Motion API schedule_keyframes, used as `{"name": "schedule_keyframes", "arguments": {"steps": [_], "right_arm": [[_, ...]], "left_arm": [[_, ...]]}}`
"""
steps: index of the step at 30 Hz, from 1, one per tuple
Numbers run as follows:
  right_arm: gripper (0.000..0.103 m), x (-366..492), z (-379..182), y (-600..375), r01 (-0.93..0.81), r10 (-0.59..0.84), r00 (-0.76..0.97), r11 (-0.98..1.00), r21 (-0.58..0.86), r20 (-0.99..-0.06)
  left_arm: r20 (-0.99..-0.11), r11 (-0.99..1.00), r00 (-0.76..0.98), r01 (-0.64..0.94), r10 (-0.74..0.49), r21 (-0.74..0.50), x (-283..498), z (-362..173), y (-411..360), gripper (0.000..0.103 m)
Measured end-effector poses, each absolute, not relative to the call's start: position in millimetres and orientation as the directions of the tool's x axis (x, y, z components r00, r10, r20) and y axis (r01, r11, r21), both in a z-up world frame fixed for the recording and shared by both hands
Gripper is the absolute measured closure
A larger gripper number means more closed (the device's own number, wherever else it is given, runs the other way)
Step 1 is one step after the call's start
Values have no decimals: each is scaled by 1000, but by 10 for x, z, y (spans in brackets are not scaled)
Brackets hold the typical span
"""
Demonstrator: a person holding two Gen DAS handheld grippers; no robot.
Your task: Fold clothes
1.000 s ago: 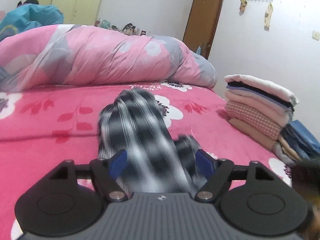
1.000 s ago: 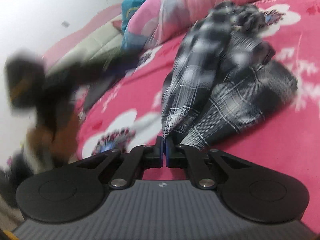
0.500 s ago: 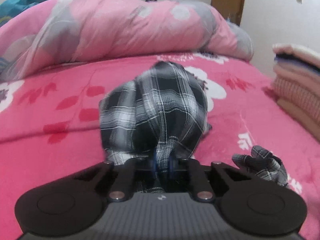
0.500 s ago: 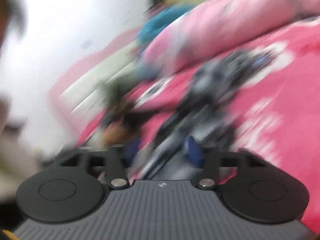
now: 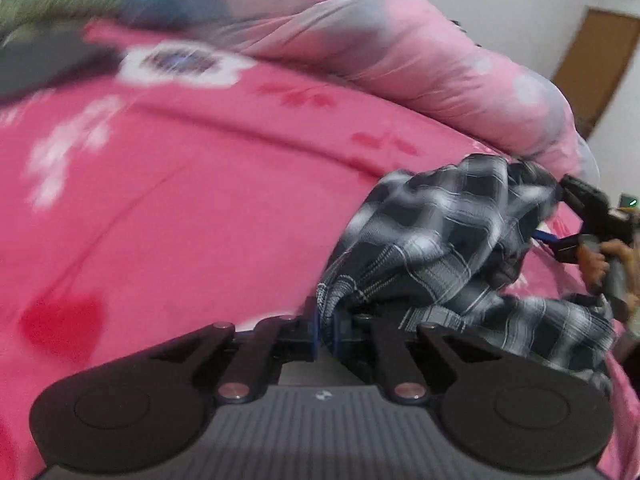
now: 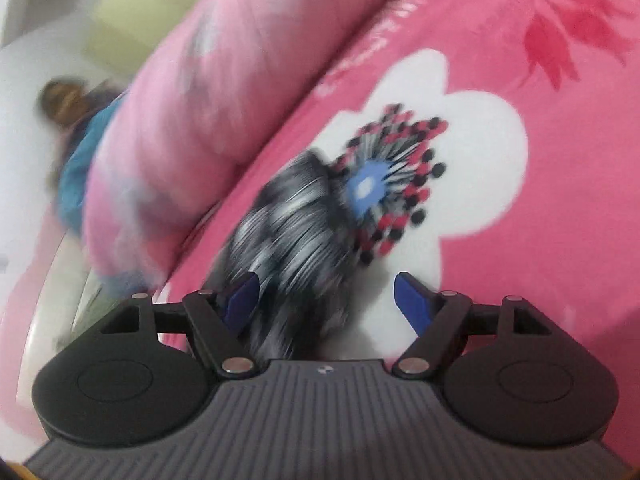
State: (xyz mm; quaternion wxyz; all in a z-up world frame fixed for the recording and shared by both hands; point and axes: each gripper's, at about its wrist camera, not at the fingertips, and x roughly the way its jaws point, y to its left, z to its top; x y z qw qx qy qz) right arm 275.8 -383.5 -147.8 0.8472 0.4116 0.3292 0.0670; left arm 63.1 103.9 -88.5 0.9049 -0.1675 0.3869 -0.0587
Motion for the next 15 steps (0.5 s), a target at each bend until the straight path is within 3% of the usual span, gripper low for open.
{"name": "schedule_keyframes", "arguments": {"steps": [1,2,5,9,15], "right_arm": [[33,2807,-1499,-3839,152,395,782,631,761,-483],[56,2853,-1517,-3842,142,406,789,609,780,-461],[88,2871,-1400,-3839,136,398,802,605,785,-446],[94,2554,-1048,-3844,44,382,850,634,772,-362],[94,1385,-464,-3980,-151,410,891,676,722,-198]], "left_arm": [[-673,934,697,-15,-247,-358,586,-879,1083,96],[-666,930,700,-3,-260,-367,557,-868,1116,96],[-642,922,708,33,-295,-387,511,-812,1193,90],[-581,918,764,38,-281,-394,406,-666,1258,57],[-509,919,799,132,-320,-372,383,-403,1036,45]]}}
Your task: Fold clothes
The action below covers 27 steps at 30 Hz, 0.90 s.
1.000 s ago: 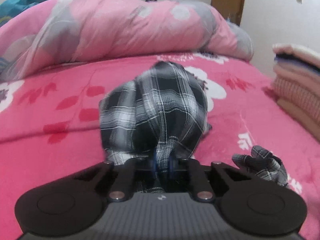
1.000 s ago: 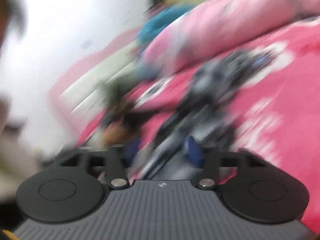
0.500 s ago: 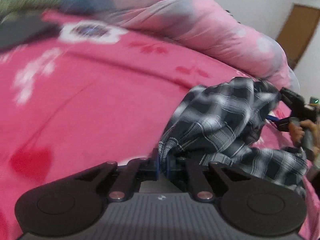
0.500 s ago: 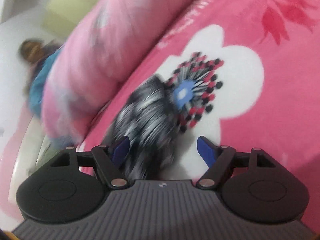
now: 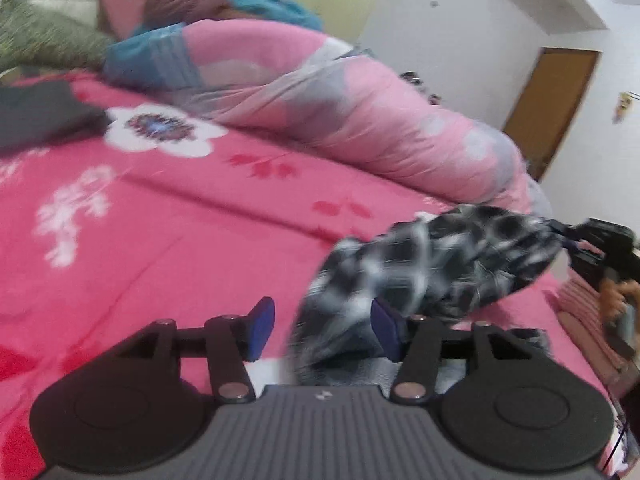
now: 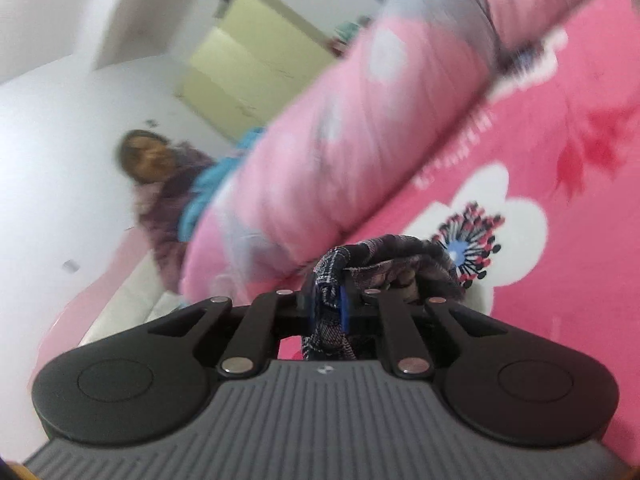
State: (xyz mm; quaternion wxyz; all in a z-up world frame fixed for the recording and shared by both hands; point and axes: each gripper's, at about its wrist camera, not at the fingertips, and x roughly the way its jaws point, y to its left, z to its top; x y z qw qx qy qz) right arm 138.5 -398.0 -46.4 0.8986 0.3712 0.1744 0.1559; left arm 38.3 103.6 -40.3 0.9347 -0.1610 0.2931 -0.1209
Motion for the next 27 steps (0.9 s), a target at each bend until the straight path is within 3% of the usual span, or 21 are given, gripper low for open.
{"name": "schedule_keyframes", "arguments": {"steps": [7,13,18,21,22,24,27], "right_arm": [[94,128,-52,-4192,-266,391,919,705,658,-46],[94,-52,391,-3726,-463,544,839,689,557,25],[93,143,278,-2526,-646,739,667,635,425,-90],[82,247,-166,-1728,-698,797,548,602,388,-252],[70,310,-332,-1549,-696,795,511,606,385,-328],[63,395,-579,-1427,-656,757,497,648,388,-423],[62,272,-647,-1759,-595,750,532,662,456,-393]], "left_arm": [[-471,886,765,283,-439,-366,382,-256,454,43],[-444,883,780,288,-441,-370,196,-188,451,42],[-477,916,803,200,-357,-348,-73,-160,853,37],[-524,931,791,153,-317,-333,-183,-177,1066,32],[-536,932,784,147,-314,-331,-209,-191,1106,31],[-549,931,773,146,-319,-335,-252,-228,1144,26],[-552,923,760,164,-343,-349,-242,-296,1110,23]]}}
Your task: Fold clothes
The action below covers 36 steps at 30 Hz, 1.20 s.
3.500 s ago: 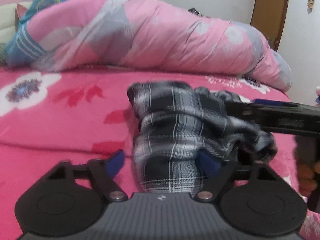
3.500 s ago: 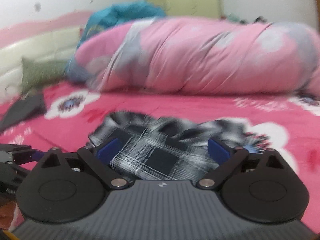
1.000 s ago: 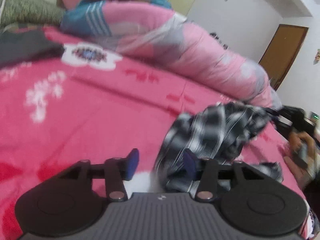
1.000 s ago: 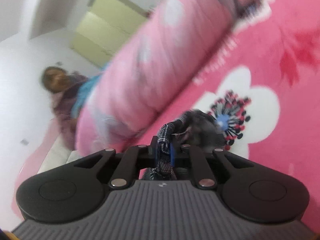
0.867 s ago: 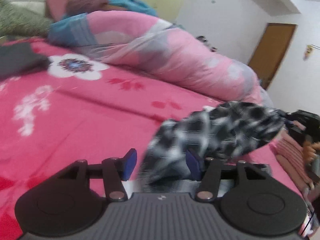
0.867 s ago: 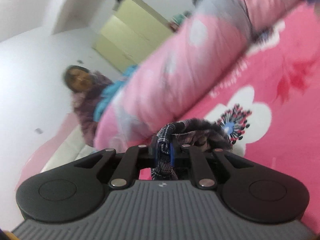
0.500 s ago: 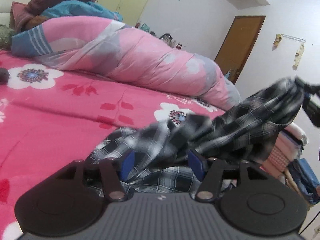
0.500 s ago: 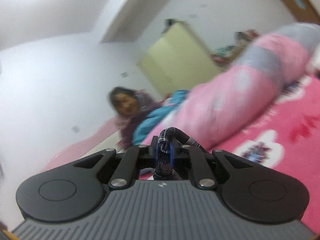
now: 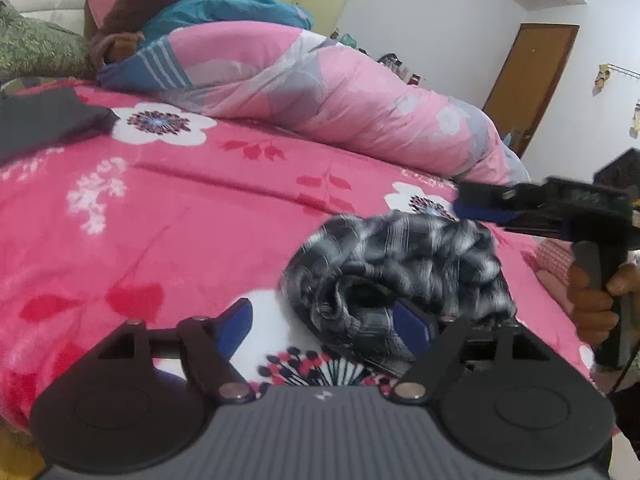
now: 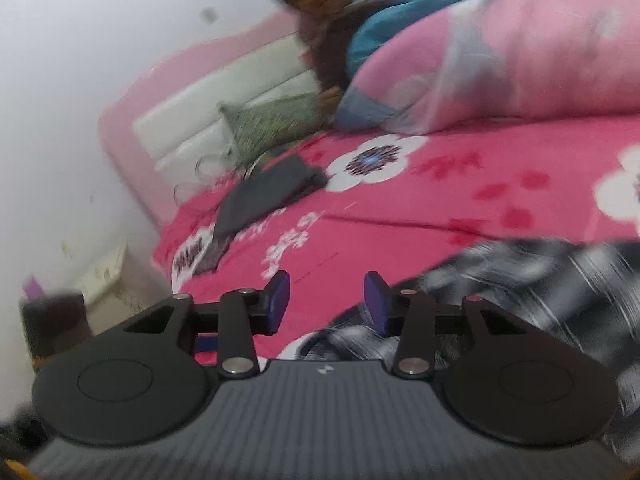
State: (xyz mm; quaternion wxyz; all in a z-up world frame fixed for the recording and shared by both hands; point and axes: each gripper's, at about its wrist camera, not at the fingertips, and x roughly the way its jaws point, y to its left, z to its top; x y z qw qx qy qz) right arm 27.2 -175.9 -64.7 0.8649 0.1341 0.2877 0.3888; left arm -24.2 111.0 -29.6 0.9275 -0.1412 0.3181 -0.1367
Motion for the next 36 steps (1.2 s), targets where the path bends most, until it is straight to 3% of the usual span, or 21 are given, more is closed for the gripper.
{"name": "schedule_keyframes", "arguments": {"steps": [2,6,10,14,22,26,31,34,36], "right_arm": [[54,112,-694,-2023,-559,742,569,666,495,-355],[50,-215,-688,-2772,-437,666,680,703,560,-306],[50,-252,-1051,-3276,-237,639,696,636,735,-328],[50,-154,-1561,-3321,-62,605,690,597,800,-397],[49,119,-1914,-3083,-3,635,648,555,832,-422],[57,82,-1837,-3041,-83,682,623,545,834,-384],[58,191,-1925,-2999,-34,676,594,562,826,-436],[83,269,-1855,-2937,-75,671,599,590,804,-437],[87,255,-1668,-2931,-156,685,626,580,800,-374]], "left_arm": [[-555,918,749,184,-363,-351,-190,-343,1031,22],[-557,918,741,217,-376,-331,-90,-426,846,22],[-549,925,755,211,-359,-315,-44,-480,749,27],[-553,948,776,188,-303,-256,-40,-463,702,34],[-555,961,789,167,-263,-219,-52,-464,699,41],[-550,967,797,183,-251,-176,-107,-500,654,41],[-557,963,788,185,-263,-194,-104,-579,643,41],[-557,964,788,190,-263,-186,-111,-584,634,41],[-553,965,792,203,-260,-164,-110,-561,608,33]]}}
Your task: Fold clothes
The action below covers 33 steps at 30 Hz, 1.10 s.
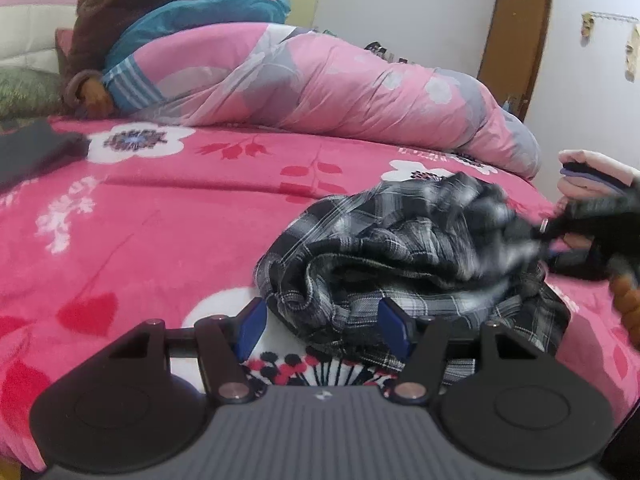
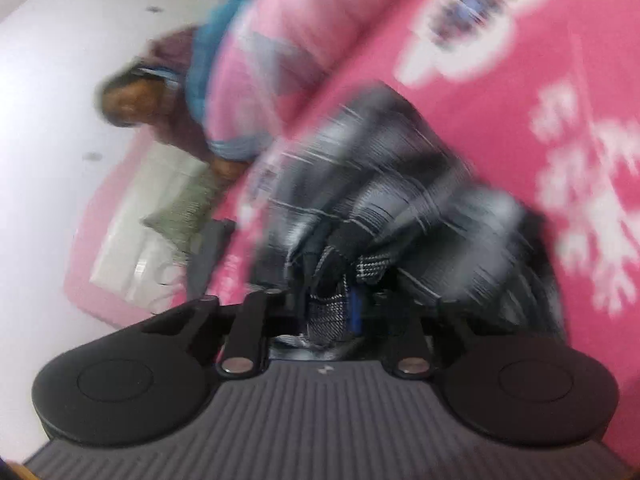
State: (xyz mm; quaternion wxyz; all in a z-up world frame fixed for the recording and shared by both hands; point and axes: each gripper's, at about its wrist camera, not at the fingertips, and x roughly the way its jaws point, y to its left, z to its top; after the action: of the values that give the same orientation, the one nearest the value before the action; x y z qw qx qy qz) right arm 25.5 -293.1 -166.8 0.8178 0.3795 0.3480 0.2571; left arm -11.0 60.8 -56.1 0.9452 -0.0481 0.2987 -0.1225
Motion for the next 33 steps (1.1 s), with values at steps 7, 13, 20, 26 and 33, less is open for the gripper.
{"name": "schedule_keyframes", "arguments": {"steps": [7,13,20,26,33], "right_arm": [[89,108,-915,-3079,-344,707,684,530,775,-180],[89,-6,-667,-3225,-408,724,688,439,801,-46],[89,18,-535,-3244,-441,732,681,394,807,15],[89,65,-675,-3472,-389,692,721,377,841,23],[89,10,-392,-4257,-380,552,823,356,854,136]], "left_arm": [[-533,962,805,260,-261,-78,5,-476,404,21],[-534,920,787,389,-310,39,111,-538,25,20],[-517,889,789,445,-332,108,156,-571,-273,38],[-508,907,781,421,-365,-4,187,-380,-250,86],[-325,803,750,593,-576,-56,131,619,-914,89]]}}
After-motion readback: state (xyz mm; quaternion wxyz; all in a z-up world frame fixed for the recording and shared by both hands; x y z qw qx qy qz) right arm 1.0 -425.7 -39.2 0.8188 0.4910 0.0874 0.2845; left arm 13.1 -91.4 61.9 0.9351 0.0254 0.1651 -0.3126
